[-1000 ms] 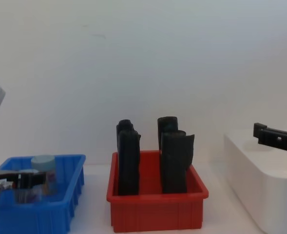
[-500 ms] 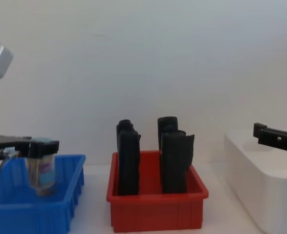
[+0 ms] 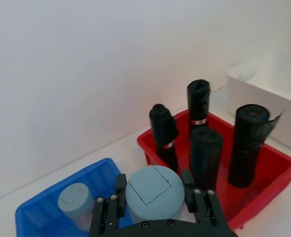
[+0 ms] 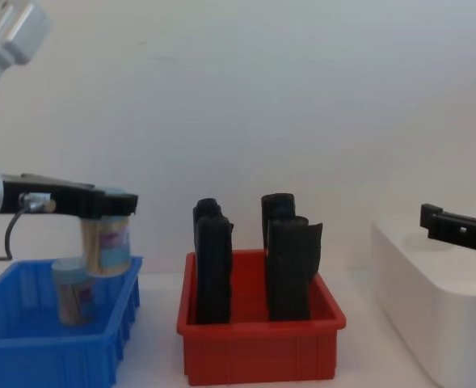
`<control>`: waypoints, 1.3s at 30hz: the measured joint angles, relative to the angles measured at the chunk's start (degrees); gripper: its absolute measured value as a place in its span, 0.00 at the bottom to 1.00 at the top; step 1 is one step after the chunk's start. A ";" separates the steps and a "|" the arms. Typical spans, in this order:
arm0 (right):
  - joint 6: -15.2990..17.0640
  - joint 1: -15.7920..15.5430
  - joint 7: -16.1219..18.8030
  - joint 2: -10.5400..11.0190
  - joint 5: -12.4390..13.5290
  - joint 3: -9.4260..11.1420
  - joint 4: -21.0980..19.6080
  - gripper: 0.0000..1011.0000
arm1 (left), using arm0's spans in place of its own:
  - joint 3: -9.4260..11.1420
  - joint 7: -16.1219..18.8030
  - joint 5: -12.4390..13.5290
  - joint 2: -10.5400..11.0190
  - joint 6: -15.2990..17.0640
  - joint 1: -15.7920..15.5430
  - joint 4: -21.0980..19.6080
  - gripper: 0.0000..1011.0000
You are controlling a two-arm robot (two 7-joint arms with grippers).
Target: Pick the cotton swabs from the blue box and place them into the white box.
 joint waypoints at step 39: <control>0.00 0.02 0.11 -0.02 -0.02 0.00 0.00 0.99 | 1.58 -19.76 -0.71 0.23 11.35 -4.71 -5.96 0.66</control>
